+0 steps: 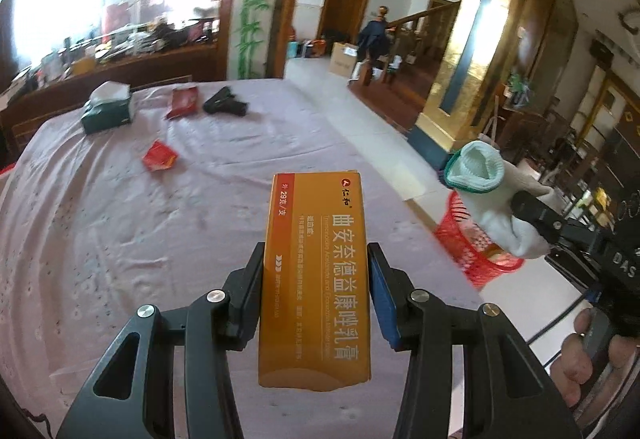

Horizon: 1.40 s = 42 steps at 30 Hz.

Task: Collect trash
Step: 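Carry the orange box and white glove over the red wastebasket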

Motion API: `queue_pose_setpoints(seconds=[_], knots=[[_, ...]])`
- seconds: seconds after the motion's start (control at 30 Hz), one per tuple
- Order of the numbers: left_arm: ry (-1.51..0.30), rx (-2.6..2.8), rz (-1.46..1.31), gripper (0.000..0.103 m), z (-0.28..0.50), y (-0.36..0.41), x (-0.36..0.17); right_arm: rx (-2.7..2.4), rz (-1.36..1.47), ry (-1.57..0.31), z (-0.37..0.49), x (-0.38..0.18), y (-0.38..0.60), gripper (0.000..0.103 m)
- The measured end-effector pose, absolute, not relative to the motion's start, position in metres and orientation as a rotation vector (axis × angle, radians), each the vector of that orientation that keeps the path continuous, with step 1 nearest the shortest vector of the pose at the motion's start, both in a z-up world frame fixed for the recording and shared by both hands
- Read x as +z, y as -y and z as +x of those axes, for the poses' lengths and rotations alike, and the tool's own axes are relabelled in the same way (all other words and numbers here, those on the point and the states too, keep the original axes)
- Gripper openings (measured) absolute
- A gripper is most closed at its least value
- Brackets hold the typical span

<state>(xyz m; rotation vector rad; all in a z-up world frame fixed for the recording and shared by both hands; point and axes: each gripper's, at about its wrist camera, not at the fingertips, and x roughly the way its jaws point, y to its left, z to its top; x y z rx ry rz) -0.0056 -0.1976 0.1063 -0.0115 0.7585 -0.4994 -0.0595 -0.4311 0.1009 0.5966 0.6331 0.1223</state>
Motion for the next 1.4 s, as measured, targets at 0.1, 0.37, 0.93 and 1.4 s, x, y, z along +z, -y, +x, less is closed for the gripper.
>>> queue_pose_setpoints(seconds=[0.1,0.37,0.93,1.4], knots=[[-0.749,-0.533,-0.002,0.046,-0.014,0.215,0.112,0.082,0.595,-0.606,-0.074,0.109,0.444,0.028],[-0.723,-0.604,0.031,0.046,-0.03,0.253,0.123,-0.019,0.589,-0.534,-0.106,0.127,0.481,0.028],[-0.708,-0.697,0.084,0.046,-0.046,0.31,0.128,-0.173,0.592,-0.459,-0.149,0.137,0.534,0.028],[-0.702,-0.766,0.135,0.046,-0.034,0.358,0.129,-0.291,0.621,-0.4,-0.169,0.144,0.582,0.028]])
